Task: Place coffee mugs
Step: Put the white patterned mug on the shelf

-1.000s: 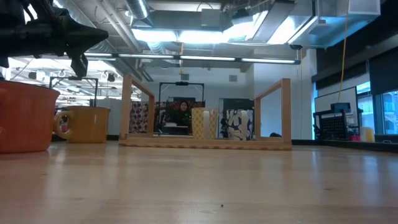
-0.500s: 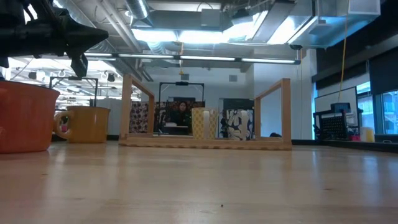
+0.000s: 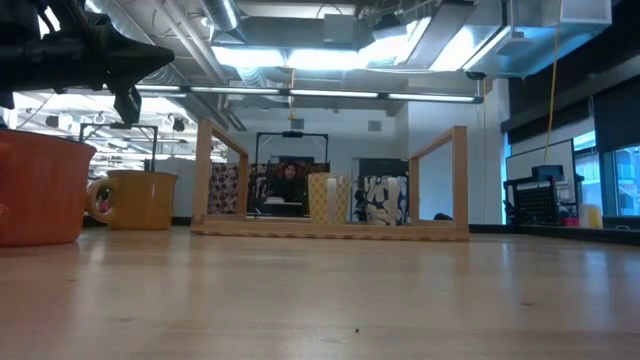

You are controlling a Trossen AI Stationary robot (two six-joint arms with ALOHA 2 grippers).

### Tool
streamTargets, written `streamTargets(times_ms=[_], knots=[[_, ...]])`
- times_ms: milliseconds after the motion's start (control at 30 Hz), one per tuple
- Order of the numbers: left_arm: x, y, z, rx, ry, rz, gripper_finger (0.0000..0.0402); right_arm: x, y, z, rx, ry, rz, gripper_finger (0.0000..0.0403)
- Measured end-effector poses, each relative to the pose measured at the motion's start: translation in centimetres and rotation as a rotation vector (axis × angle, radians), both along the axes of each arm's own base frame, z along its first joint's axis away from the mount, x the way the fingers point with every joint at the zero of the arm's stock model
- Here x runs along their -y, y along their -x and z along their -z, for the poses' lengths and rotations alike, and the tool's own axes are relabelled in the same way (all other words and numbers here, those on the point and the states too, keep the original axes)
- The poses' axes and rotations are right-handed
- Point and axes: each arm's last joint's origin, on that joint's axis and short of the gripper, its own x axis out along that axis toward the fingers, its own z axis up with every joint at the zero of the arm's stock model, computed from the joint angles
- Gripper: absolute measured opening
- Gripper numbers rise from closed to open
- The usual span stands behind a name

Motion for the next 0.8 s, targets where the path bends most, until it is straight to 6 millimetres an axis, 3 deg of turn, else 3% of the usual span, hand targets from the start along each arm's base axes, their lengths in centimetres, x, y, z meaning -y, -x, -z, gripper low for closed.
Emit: streamTargets(times_ms=[167, 333, 600, 800], knots=[[0.0, 0.0, 0.0, 0.0, 0.0, 0.0, 0.0004, 0.4, -2.0, -1.2, 0.101, 0.013, -0.179, 0.0005], [0.0, 0.0, 0.0, 0.0, 0.0, 0.001, 0.0004, 2.3, -6.3, -2.7, 0.217, 0.053, -0.392, 0.0004], [0.0, 0.0, -0.1, 0.004, -0.049, -0.012, 0.0004, 8.2, -14.3, -3.8, 0.398, 0.1, -0.663, 0.0002], [0.0, 0.0, -0.1, 0.001, -0.068, -0.015, 0.0004, 12.9, -18.3, -4.1, 0.473, 0.106, -0.945, 0.0002]])
